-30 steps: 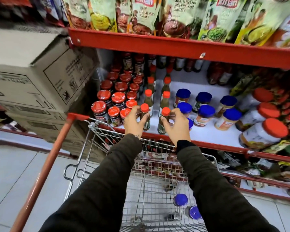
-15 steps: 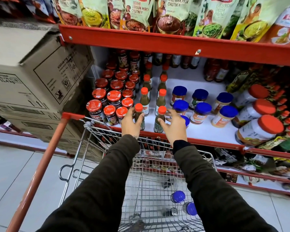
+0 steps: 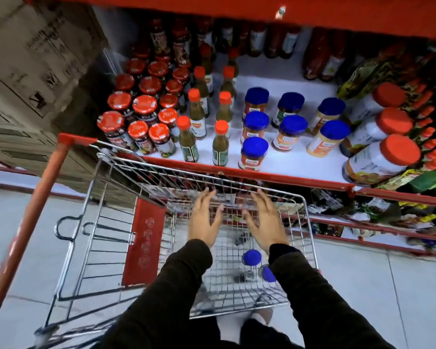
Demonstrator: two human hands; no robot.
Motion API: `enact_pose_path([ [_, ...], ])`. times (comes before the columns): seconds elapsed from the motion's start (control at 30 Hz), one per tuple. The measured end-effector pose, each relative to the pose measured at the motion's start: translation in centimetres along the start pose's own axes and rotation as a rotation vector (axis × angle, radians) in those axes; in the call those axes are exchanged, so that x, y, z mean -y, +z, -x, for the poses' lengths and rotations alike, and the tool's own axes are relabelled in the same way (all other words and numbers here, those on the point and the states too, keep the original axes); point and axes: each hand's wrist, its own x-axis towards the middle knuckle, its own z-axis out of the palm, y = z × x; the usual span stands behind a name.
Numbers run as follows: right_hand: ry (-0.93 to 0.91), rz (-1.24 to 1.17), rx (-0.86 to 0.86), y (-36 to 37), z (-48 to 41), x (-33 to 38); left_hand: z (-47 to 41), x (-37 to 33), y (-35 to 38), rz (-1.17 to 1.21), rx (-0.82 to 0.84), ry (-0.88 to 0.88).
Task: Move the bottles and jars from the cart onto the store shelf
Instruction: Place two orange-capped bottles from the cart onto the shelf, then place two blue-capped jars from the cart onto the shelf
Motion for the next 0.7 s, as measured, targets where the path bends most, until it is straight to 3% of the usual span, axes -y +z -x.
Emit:
enact_pose_path([
  [0.13,0.125,0.019,0.152,1.3,2.7,-6.9,2.6,2.7,4.4,-0.117,0.214,-0.051],
  [0.4,0.327,0.123,0.678,5.7,5.0,-17.4,5.9,7.2,13.1,-0.163,0.542,-0.211],
  [0.53,0.321,0.120,0.727,8.4,4.4,-19.9,5.7,8.5,18.0,-0.163,0.592,-0.289],
  [0.7,0.195,0.223,0.787,11.0,3.0,-21.3,5.0,9.9,22.4,-0.173,0.532,-0.354],
])
